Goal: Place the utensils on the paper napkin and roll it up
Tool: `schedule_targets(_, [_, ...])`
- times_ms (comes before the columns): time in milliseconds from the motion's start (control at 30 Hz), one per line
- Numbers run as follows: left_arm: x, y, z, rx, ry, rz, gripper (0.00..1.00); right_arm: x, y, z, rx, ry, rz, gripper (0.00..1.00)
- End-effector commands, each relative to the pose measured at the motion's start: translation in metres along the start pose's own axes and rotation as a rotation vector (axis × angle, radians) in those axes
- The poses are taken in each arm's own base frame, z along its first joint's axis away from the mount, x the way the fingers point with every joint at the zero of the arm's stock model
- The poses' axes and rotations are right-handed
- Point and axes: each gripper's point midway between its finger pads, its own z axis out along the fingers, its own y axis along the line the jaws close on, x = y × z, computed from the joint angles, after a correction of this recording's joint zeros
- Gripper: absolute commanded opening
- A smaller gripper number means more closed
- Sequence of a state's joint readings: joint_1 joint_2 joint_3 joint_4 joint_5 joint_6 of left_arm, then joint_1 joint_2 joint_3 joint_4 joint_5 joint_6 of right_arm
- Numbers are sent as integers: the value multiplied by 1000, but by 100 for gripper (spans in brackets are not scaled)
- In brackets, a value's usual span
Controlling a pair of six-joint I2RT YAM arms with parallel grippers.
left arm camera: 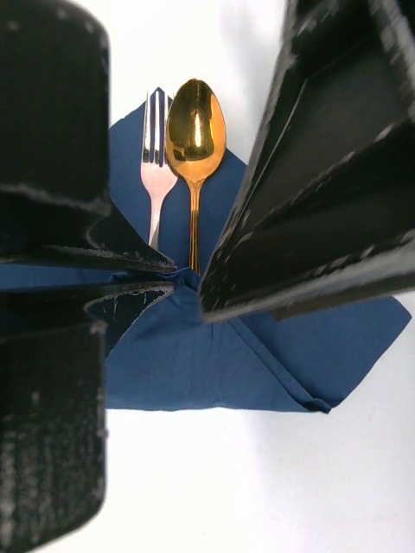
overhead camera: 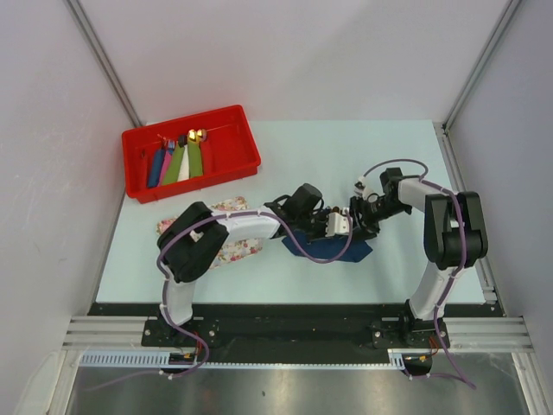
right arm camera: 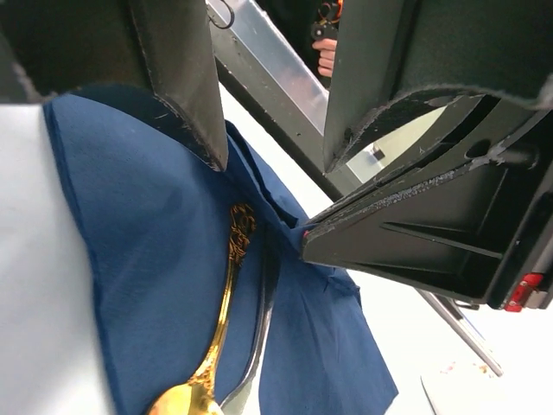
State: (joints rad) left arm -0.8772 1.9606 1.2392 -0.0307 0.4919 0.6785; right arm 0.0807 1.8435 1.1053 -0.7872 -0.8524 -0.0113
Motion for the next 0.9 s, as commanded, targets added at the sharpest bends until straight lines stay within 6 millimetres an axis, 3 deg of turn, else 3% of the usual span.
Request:
schedule_targets(0, [-13,18,1,-40,-23,25,12,4,-3,10,4,32,-19,52])
schedule_targets(300, [-8,24,1,-73,-1,34,11,5,-9,26,54,68,-51,47])
schedule_targets(400, [-7,26,2,-80,3,36,11,4,-12,27,71,66,-53,41])
schedule_targets(500, [-9,31,2,-101,-5,43,14,3,-18,29,101,64,-52,21])
schedule_targets(600, [-12,30,-7,-92,-2,-5,30,0,-21,29,124,57,-52,3])
schedule_targets(633, [-14,26,-11,-75,-18,-33,41,-1,-23,29,133,56,-51,2])
schedule_targets(733, [-23,30,-30,-86,-57,-149,53,-3,-25,30,142,53,-55,0])
schedule_targets(867, [-30,23,-53,-69,-84,-262,55,-4,-28,31,164,49,-62,0])
